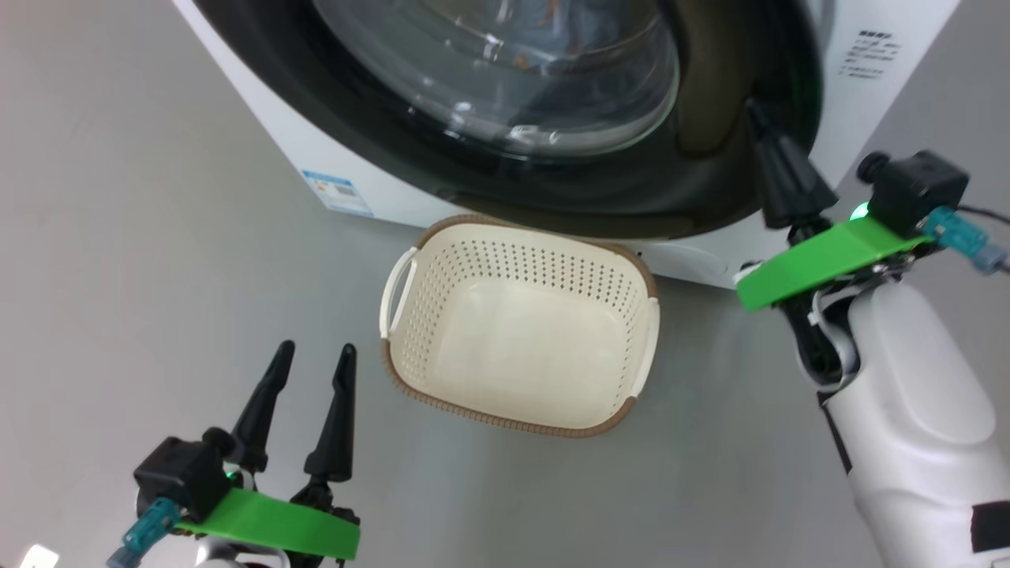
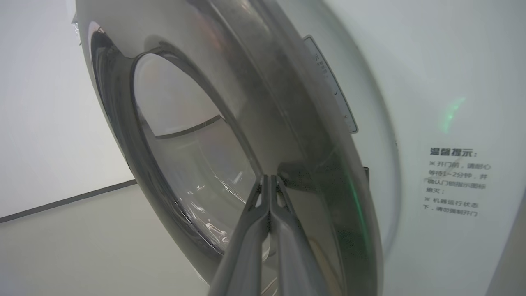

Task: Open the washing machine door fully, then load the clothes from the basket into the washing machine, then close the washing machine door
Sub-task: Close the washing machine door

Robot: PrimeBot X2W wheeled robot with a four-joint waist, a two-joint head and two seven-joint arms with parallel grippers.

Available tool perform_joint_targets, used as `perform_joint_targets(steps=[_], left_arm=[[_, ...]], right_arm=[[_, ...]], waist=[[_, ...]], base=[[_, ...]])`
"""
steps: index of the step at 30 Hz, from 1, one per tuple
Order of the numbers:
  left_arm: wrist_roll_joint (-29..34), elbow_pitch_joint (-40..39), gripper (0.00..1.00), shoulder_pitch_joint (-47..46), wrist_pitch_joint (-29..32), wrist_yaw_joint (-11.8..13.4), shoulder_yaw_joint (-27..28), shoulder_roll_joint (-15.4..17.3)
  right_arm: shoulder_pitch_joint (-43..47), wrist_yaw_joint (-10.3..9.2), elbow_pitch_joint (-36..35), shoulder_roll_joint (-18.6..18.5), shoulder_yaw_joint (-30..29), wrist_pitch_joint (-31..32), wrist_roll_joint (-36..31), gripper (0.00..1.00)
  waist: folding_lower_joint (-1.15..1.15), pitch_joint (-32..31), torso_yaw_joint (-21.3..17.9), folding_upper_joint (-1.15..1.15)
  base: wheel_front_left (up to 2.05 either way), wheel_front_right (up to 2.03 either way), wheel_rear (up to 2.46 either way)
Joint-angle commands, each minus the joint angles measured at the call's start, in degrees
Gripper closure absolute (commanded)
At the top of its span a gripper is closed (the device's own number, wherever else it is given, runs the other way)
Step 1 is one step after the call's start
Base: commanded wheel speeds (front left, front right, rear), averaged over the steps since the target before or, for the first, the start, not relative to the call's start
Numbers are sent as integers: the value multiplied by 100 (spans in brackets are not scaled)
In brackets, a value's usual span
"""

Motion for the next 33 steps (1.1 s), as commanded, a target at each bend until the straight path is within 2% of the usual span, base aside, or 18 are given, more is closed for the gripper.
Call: perform_joint_targets(steps=[1, 15, 24, 28, 29, 30, 32, 33], left_arm=[[-33, -128, 0, -215, -37, -15, 150, 71], [-77, -151, 0, -528, -37, -15, -4, 12], [-81, -39, 0, -525, -37, -15, 27, 44], [-74, 64, 0, -447, -37, -15, 87, 89], [-74, 91, 0, -420, -37, -15, 107, 102], [-72, 122, 0, -391, -37, -15, 127, 118], [-67, 184, 0, -335, -37, -15, 165, 148], [-66, 209, 0, -308, -37, -15, 183, 164]], right_arm=[[-213, 7, -88, 57, -18, -27, -91, 100], [-775, 7, 6, 69, -601, -27, -366, 100], [-514, 7, -49, 160, -489, -27, -349, 100], [-201, 7, -50, 164, -258, -27, -262, 100], [-114, 7, -51, 164, -197, -27, -254, 97], [-26, 7, -56, 168, -155, -27, -243, 85], [148, 7, -64, 180, -64, -27, -231, 59], [231, 7, -82, 188, -31, -27, -223, 35]], waist=[[0, 126, 102, 0], [0, 474, 234, 0], [0, 328, 161, 0], [0, 150, 97, 0], [0, 102, 76, 0], [0, 53, 53, 0], [0, -47, 4, 0], [0, -96, -21, 0]], base=[[0, 0, 0], [0, 0, 0], [0, 0, 0], [0, 0, 0], [0, 0, 0], [0, 0, 0], [0, 0, 0], [0, 0, 0]])
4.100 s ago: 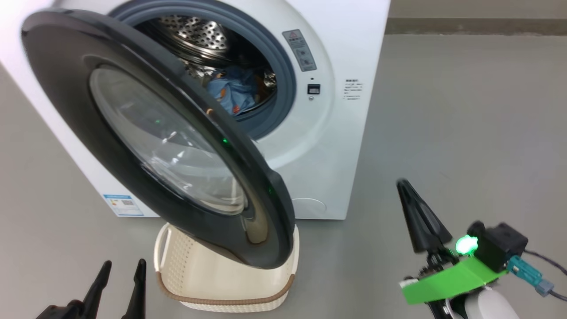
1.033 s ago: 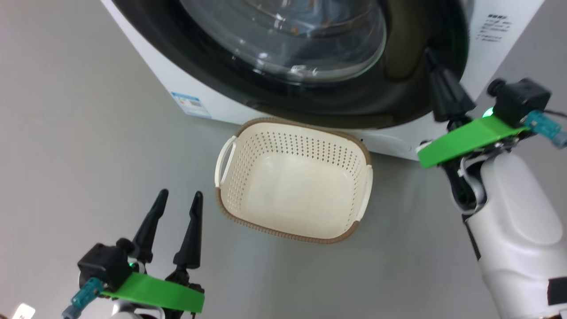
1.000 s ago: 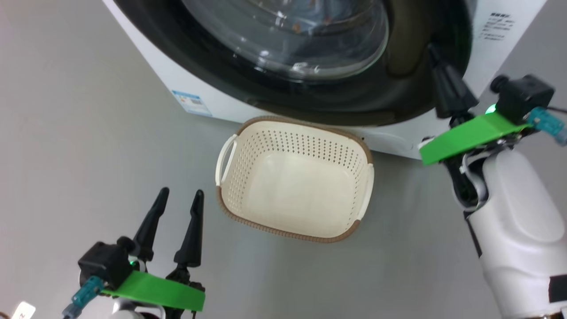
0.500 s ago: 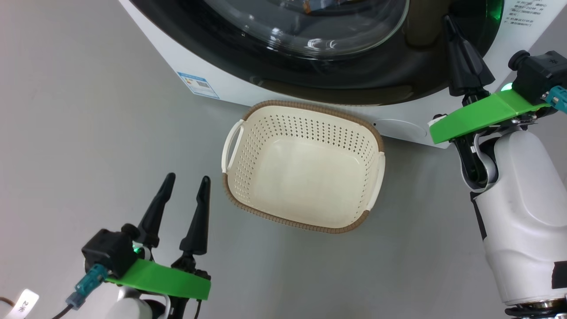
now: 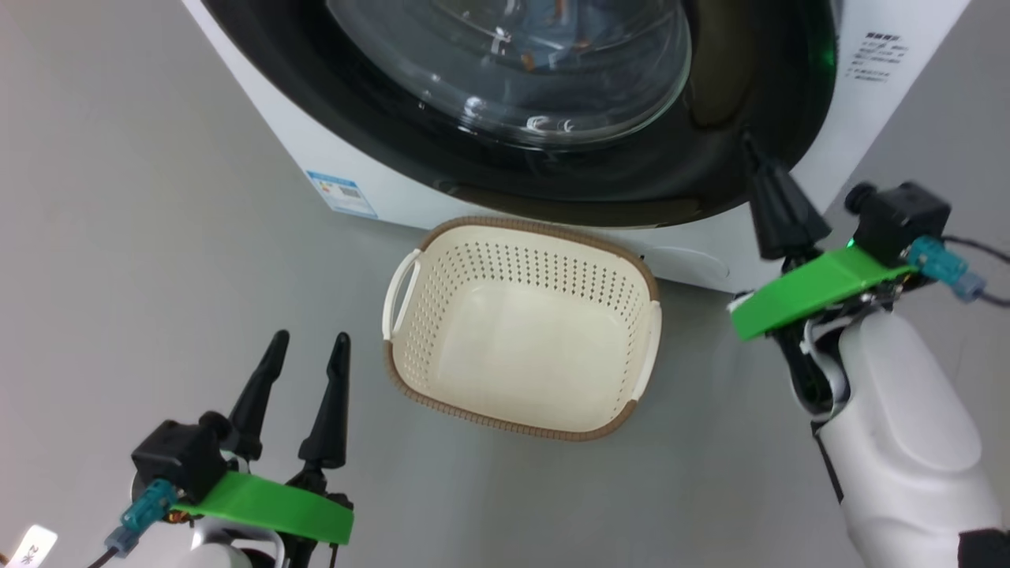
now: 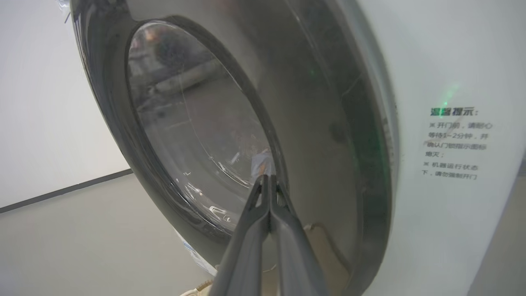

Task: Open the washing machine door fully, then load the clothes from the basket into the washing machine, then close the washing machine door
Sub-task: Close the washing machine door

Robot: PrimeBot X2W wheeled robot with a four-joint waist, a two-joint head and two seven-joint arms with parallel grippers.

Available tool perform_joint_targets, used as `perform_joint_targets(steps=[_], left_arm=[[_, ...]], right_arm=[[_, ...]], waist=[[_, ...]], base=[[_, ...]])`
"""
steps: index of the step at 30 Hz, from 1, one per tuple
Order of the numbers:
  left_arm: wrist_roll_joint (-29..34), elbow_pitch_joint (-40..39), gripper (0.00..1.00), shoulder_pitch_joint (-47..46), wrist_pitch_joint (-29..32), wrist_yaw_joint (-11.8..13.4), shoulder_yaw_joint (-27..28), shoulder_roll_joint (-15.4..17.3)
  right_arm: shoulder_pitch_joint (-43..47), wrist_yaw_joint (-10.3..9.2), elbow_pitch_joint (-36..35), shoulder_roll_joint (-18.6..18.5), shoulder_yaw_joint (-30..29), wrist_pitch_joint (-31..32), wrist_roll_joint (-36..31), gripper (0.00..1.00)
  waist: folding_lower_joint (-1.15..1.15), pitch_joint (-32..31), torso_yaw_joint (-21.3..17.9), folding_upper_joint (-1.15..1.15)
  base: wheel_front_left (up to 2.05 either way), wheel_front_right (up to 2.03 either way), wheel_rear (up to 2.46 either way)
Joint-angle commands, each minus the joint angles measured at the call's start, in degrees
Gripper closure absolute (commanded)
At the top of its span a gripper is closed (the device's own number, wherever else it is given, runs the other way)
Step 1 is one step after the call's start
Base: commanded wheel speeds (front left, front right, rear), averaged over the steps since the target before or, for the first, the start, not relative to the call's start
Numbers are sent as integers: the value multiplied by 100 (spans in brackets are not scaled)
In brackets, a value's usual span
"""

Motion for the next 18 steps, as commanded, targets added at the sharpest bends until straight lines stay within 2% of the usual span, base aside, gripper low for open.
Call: perform_joint_targets(steps=[1, 2, 9, 18], left_arm=[[1, -80, 0, 26, -37, -15, 238, 175], [2, -54, 0, 60, -37, -15, 257, 196], [-5, 82, 0, 275, -37, -15, 452, 319], [-22, 197, 0, 496, -37, -15, 682, 433]], right_arm=[[138, -11, -184, 109, 160, -26, 26, 11], [222, -11, -200, 118, 195, -26, 40, 0], [746, -11, -304, 118, 353, -26, 135, 0], [1338, -11, -391, 103, 264, -26, 165, 0]], waist=[[0, -177, -112, 0], [0, -235, -140, 0], [0, -554, -362, 0], [0, -874, -696, 0]], base=[[0, 0, 0], [0, 0, 0], [0, 0, 0], [0, 0, 0]])
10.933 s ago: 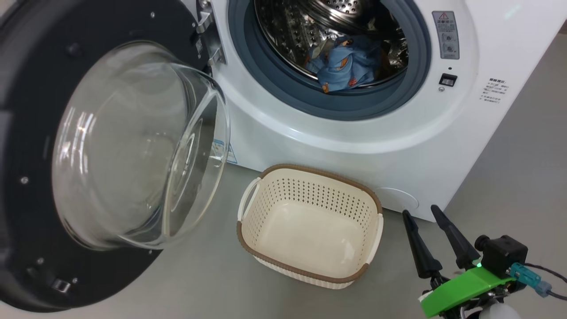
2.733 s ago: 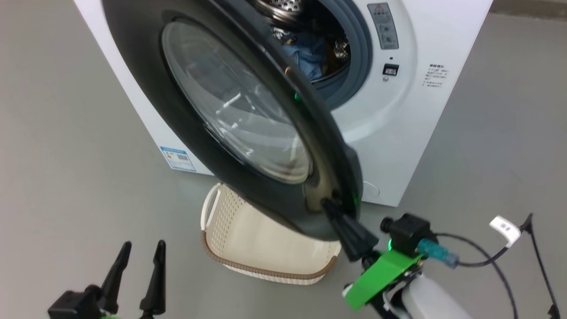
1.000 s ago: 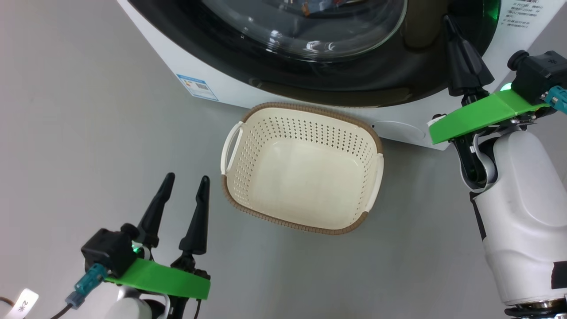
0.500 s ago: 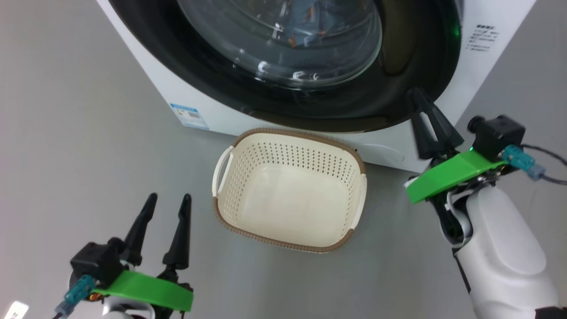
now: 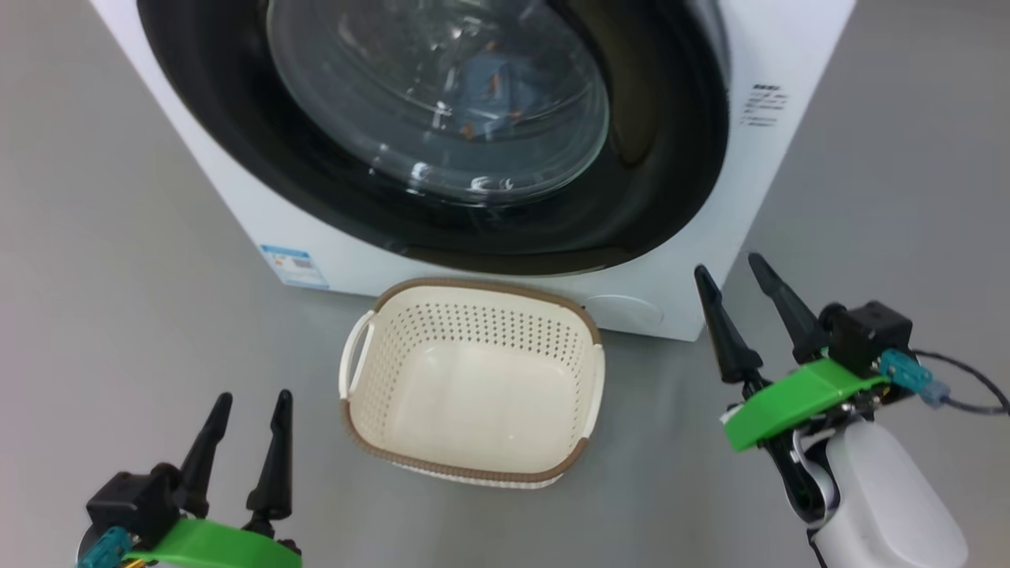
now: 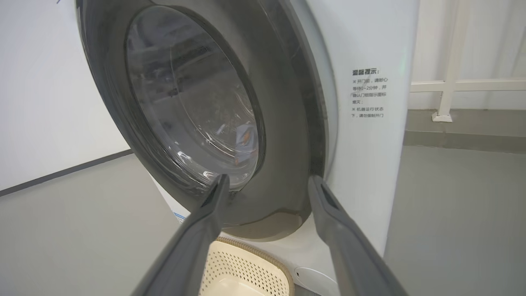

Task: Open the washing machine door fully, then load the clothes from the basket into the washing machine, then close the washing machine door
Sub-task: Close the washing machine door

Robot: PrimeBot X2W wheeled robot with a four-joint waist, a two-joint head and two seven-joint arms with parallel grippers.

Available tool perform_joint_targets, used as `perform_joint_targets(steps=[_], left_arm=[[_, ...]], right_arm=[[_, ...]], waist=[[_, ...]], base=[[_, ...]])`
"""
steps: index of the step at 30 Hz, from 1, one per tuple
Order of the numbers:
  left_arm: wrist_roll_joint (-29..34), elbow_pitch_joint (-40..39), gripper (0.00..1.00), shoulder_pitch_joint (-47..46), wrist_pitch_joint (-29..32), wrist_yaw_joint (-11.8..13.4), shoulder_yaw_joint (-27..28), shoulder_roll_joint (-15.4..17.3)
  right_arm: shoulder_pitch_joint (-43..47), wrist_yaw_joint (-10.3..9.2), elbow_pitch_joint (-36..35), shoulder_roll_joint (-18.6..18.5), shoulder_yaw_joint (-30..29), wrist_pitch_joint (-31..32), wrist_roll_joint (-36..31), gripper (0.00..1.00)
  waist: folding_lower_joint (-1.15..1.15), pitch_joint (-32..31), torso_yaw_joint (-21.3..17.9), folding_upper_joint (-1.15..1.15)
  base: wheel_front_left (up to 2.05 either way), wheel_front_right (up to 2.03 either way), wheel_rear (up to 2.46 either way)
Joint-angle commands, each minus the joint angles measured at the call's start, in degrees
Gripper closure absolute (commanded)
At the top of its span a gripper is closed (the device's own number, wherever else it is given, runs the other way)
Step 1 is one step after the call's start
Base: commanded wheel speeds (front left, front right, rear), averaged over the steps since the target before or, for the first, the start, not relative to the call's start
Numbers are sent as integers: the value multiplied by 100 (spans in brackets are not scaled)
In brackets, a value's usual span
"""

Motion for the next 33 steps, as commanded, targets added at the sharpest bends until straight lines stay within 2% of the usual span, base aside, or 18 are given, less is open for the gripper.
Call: perform_joint_targets(steps=[1, 19, 33], left_arm=[[-18, -81, 0, -35, -37, -15, 229, 166], [-65, 14, 0, 299, -37, -15, 519, 352], [79, 77, 0, 509, -37, -15, 770, 386]], right_arm=[[110, -9, -177, 62, 70, -27, 75, 0], [936, -9, -327, -91, -164, -27, 82, 0], [1403, -9, -421, -117, -420, -27, 63, 0]], waist=[[0, -175, -186, 0], [0, -608, -989, 0], [0, -775, -1358, 0]], base=[[0, 0, 0], [0, 0, 0], [0, 0, 0]])
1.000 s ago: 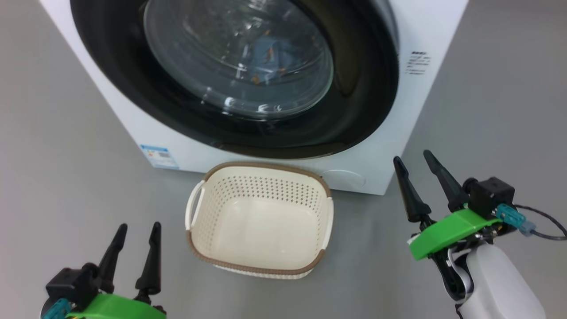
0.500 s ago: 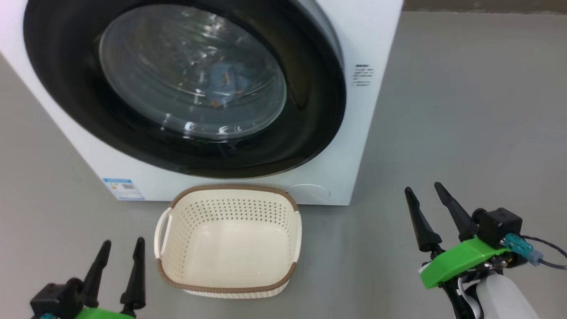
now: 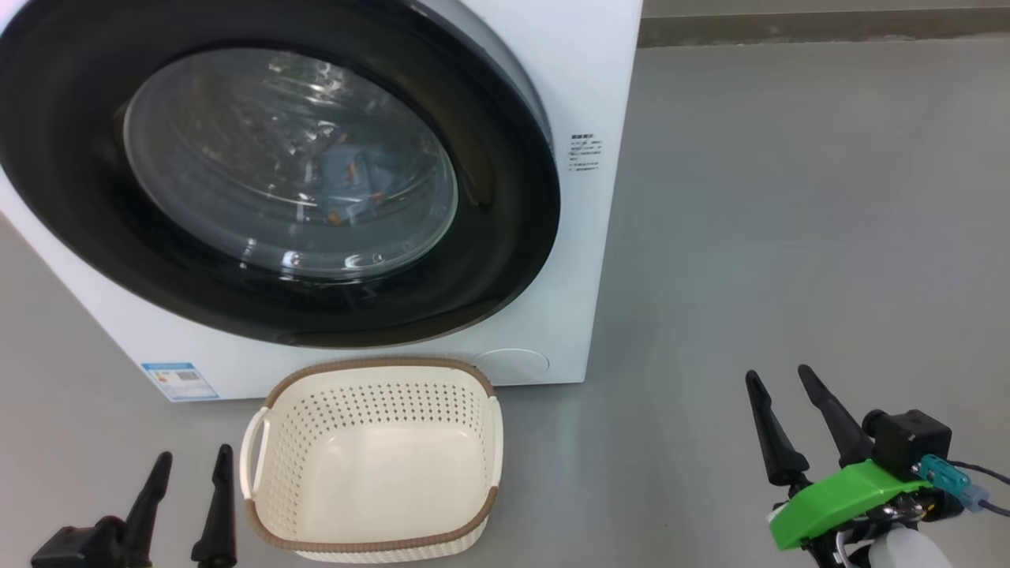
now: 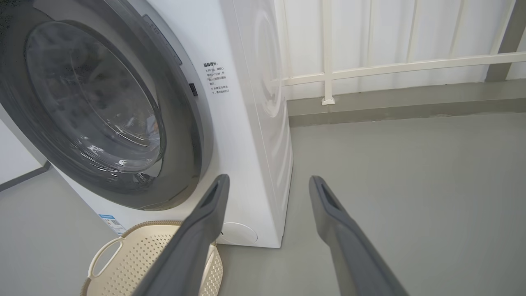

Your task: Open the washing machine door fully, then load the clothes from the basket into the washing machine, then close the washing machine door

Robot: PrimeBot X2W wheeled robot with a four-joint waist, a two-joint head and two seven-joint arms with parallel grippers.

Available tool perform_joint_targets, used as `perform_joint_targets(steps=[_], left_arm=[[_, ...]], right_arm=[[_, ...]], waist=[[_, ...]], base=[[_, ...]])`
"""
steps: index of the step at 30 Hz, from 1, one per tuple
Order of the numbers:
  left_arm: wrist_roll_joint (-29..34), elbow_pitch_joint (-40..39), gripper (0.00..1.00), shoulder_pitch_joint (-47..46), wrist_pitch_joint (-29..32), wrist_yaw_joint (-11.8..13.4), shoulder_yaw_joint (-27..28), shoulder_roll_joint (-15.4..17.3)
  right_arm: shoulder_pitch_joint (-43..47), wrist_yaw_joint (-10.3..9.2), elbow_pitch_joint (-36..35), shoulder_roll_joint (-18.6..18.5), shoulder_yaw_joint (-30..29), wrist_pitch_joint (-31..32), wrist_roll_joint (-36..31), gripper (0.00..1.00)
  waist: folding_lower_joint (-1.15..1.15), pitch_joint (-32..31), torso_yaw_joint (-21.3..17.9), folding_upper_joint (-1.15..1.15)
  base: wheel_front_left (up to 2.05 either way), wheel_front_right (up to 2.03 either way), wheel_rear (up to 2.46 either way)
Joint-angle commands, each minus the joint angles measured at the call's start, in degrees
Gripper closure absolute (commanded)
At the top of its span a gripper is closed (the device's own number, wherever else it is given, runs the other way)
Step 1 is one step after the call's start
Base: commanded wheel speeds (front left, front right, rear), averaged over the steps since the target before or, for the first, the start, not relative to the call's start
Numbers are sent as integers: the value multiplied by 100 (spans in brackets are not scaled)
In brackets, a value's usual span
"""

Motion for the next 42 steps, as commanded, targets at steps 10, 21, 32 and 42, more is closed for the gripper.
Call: perform_joint_targets(steps=[10, 21, 32, 42], left_arm=[[158, -86, 0, 24, -37, -15, 377, 109], [257, -15, 0, 72, -37, -15, 381, 110], [257, -33, 0, 80, -37, -15, 425, 106], [243, -50, 0, 60, -37, -15, 419, 83]], right_arm=[[333, -9, -239, -56, -157, -27, 24, 0], [482, -9, -326, -22, -330, -27, -6, 0], [506, -9, -346, 18, -385, -27, -45, 0], [500, -9, -370, 4, -374, -27, -44, 0]], waist=[[0, -111, -190, 0], [0, -86, -263, 0], [0, -69, -270, 0], [0, -49, -228, 0]], base=[[0, 0, 0], [0, 0, 0], [0, 0, 0], [0, 0, 0]])
